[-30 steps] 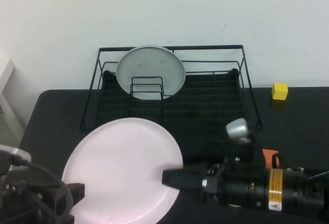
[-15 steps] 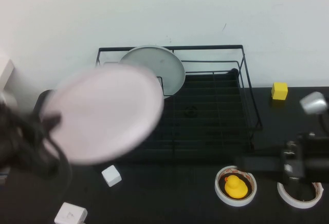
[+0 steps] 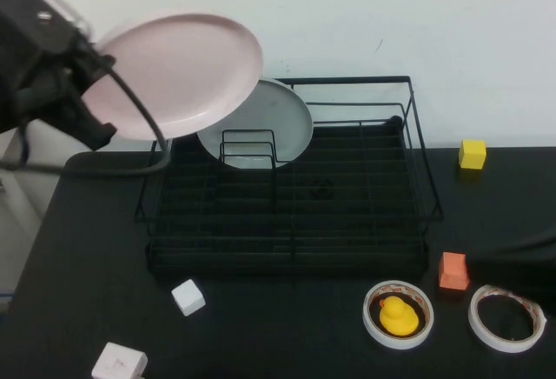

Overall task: Place plate on rack
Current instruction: Place the plate on the rack

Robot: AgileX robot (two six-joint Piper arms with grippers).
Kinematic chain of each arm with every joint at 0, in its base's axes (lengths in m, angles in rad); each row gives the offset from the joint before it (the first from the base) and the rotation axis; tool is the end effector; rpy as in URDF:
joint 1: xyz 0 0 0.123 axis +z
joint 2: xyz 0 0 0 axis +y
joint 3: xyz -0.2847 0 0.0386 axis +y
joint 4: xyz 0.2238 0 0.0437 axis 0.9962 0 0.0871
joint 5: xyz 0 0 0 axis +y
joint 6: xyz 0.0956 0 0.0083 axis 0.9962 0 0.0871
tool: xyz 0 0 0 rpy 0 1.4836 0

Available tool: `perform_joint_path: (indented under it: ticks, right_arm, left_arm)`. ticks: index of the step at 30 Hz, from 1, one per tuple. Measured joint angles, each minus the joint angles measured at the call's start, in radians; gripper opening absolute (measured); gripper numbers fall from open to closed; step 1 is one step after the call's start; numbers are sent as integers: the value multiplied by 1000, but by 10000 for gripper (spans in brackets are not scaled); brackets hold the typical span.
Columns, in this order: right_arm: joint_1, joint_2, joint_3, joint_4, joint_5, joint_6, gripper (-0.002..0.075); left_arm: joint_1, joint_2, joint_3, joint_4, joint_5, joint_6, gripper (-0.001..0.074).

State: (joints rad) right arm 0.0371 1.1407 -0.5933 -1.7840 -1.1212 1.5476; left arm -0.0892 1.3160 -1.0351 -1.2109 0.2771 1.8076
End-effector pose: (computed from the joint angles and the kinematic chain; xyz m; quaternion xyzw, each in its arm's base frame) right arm 0.1563 0.0903 0.2838 -0.3776 0.7344 0.4045 0.3931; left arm 0.2782 -0.0496 0.3613 0.3449 0.7217 0.0519 0.5979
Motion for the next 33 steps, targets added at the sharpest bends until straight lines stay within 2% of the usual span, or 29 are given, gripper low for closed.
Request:
perform_joint_path:
  ticks: [5, 10, 13, 21, 33]
  right_arm:
    - [0, -127, 0, -2, 251, -161, 4]
    - [0, -165, 2, 4, 690, -361, 1]
    - [-3, -156, 8, 13, 866, -443, 1]
    - [-6, -142, 87, 25, 983, -519, 1]
    - [-6, -139, 99, 34, 1025, -521, -1]
  left_arm:
    - [0, 162, -101, -56, -7, 195, 65]
    - [-41, 303, -195, -79, -71, 348, 65]
    - [-79, 383, -252, -85, -92, 393, 65]
    - [-165, 592, -397, -95, -219, 447, 65]
    - [-179, 721, -480, -99, -241, 460, 65]
